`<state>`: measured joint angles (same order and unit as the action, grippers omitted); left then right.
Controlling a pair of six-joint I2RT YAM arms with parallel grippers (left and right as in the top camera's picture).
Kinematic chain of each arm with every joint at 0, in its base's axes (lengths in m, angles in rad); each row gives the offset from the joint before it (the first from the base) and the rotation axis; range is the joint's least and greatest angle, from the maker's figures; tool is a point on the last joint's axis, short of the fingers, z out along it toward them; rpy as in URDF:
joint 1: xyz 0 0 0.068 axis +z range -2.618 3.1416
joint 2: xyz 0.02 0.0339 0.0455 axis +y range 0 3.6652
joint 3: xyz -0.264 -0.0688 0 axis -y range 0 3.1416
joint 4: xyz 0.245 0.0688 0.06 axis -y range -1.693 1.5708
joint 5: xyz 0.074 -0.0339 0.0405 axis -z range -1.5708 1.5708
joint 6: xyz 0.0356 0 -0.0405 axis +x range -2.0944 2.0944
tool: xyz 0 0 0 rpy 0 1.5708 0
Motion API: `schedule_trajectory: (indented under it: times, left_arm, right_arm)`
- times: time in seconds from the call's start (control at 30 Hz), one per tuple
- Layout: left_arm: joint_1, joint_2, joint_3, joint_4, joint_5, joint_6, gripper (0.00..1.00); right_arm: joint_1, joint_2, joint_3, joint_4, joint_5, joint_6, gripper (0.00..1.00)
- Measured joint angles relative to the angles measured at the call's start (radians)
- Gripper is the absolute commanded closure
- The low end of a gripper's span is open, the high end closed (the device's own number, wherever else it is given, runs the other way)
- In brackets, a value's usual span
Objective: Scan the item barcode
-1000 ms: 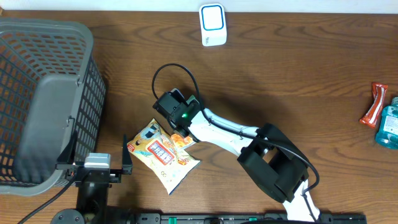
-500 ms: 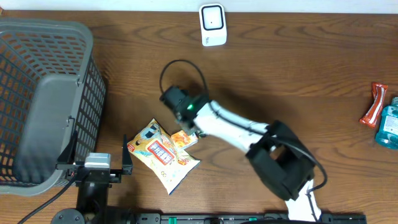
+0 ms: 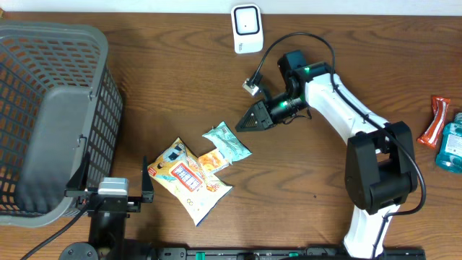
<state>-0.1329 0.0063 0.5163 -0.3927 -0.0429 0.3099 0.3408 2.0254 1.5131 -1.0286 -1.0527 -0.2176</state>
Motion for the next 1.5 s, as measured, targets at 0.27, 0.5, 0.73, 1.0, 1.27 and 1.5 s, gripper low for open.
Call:
schedule_trajectory:
  times: [0.27,0.5,0.73,1.0,1.27,1.5]
  left_arm:
    - [0.0,0.0,0.0,-0.003,0.0,0.0,0.0]
    - [0.0,0.0,0.0,-0.032,0.0,0.0,0.0]
    - [0.0,0.0,0.0,-0.068,0.0,0.0,0.0]
    - [0.0,0.0,0.0,-0.076,0.0,0.0,0.0]
    - [0.0,0.0,0.0,-0.076,0.0,0.0,0.0]
    - [0.0,0.0,0.0,-0.076,0.0,0.0,0.0]
  right_arm:
    - [0.032,0.0,0.0,-0.002,0.248,0.052,0.01]
    - [0.061,0.0,0.0,0.043,0.443,0.483,0.07]
    - [0.058,0.0,0.0,-0.005,0.449,0.757,0.02]
    - [-0.072,-0.011,-0.071,-0.029,0.441,0.789,0.01]
    - [-0.037,-0.056,-0.457,0.505,0.117,1.019,0.01]
    - [0.016,-0.095,-0.615,0.763,0.035,1.255,0.04]
